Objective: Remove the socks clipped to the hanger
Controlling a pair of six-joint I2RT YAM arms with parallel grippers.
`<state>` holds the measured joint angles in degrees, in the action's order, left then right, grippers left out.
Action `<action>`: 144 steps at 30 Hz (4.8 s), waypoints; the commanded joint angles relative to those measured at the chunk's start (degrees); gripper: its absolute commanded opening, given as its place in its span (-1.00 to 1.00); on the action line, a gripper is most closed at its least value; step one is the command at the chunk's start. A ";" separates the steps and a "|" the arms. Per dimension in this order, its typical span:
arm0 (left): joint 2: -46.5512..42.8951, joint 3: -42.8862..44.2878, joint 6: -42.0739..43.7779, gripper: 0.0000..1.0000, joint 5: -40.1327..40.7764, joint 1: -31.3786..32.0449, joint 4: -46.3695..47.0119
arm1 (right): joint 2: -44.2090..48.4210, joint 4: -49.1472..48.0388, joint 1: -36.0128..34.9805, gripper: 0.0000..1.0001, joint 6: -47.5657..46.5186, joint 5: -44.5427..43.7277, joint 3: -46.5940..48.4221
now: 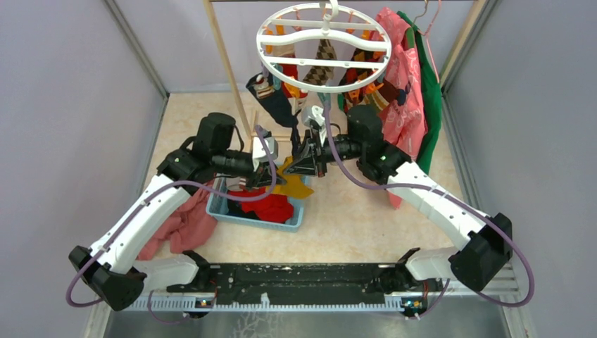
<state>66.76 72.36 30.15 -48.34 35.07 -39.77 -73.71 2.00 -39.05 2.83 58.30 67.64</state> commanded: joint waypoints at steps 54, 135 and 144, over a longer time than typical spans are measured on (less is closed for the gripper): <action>10.95 5.09 -20.69 0.50 37.51 0.19 34.91 | 13.04 8.34 11.55 0.72 -14.65 -10.77 -3.28; 16.57 20.36 -50.03 0.66 23.62 -2.34 34.47 | 2.95 -23.08 7.76 -1.00 5.92 -5.35 -12.11; 17.70 21.08 -51.53 0.23 22.06 -2.34 34.90 | 3.67 -22.64 7.76 -1.00 4.78 -5.83 -12.95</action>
<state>83.70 91.59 -20.08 -25.56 32.49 -5.58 -70.96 -18.41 -31.03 8.82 52.23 54.96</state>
